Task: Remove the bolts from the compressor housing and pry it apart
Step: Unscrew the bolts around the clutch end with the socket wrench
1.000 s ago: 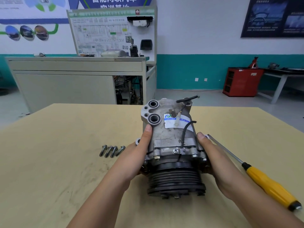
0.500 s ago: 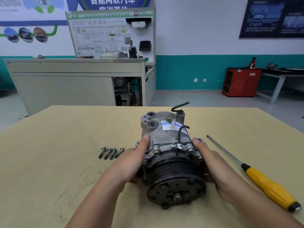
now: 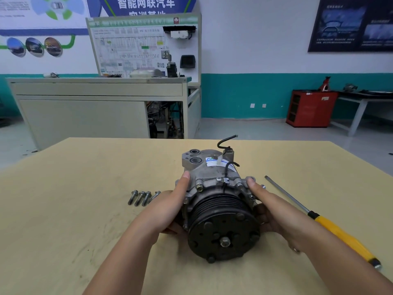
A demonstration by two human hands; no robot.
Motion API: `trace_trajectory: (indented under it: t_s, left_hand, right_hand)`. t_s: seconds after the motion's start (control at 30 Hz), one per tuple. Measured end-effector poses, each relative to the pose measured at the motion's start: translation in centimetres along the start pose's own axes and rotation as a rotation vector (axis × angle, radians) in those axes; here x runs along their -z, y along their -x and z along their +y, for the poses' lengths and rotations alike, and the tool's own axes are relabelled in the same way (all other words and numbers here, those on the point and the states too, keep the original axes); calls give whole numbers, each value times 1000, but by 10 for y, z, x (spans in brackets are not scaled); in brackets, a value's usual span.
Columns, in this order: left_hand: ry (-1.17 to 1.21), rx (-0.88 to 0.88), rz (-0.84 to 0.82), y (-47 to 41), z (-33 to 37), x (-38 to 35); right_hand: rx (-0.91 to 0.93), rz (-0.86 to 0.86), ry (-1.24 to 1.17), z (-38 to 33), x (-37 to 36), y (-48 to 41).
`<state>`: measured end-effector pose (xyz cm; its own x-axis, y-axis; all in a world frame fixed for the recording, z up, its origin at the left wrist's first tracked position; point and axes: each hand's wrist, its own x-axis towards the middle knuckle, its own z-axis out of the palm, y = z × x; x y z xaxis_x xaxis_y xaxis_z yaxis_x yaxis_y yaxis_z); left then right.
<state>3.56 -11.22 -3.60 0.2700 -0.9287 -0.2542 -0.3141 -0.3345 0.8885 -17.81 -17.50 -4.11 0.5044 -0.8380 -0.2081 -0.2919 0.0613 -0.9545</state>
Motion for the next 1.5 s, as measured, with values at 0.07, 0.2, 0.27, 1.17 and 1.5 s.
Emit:
trace_trajectory:
  t_s: [0.07,0.2,0.27,1.17,1.5]
  left_hand:
    - [-29,-36,-39,0,-2,4]
    - [-76,-112,-151,1,-6,14]
    - [-99,-130,-188,0,-7,19]
    - [-173,-617,214,-9,-46,-7]
    - [-48,-685,295,-6,-45,-27]
  right_hand:
    - [29,-27,74,1,9,-1]
    - [100,14,254,6,20,-1]
    - [153,26,336,8,23,-3]
    - [506,207,405,33,2,-17]
    - [512,375,452,39,-12,-16]
